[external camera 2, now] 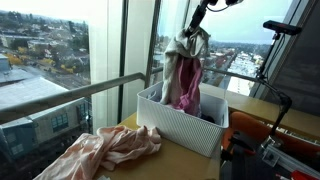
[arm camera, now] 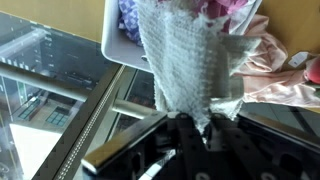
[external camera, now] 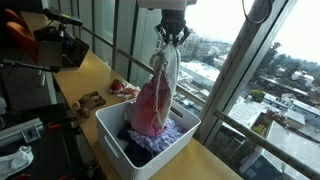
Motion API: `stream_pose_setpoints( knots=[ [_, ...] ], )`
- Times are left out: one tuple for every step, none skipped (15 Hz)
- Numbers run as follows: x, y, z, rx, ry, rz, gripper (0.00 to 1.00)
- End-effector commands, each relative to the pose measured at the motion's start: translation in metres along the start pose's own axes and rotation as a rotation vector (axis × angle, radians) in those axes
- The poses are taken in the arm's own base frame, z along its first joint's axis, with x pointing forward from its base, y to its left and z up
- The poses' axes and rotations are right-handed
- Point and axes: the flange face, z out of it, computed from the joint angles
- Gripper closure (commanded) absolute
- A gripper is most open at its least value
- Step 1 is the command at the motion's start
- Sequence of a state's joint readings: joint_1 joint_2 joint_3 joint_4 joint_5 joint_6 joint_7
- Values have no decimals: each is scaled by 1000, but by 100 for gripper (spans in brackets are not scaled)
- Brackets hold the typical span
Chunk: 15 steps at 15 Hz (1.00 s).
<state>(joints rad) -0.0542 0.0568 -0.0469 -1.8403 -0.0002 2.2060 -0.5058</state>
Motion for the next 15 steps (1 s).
stream_pose_setpoints(
  knots=[
    [-14, 2, 47, 41, -25, -2, 97],
    [-16, 1, 60, 52, -37, 0, 97],
    [-20, -1, 75, 65, -51, 0, 97],
    [-22, -3, 85, 76, -60, 2, 97],
    [-25, -6, 97, 90, -72, 1, 97],
    [-26, -8, 108, 101, -82, 1, 97],
    [-26, -11, 117, 111, -91, 0, 97],
    [-28, -14, 125, 121, -103, -2, 97],
    [-28, -16, 132, 129, -110, -3, 97],
    [-29, -18, 138, 138, -115, -2, 97],
    [-30, -19, 143, 145, -120, -1, 97],
    [-31, -21, 150, 150, -125, -1, 97],
    [-34, -25, 159, 155, -128, 3, 97],
    [-37, -29, 169, 156, -131, 7, 97],
    [-41, -35, 184, 158, -141, 11, 97]
  ],
)
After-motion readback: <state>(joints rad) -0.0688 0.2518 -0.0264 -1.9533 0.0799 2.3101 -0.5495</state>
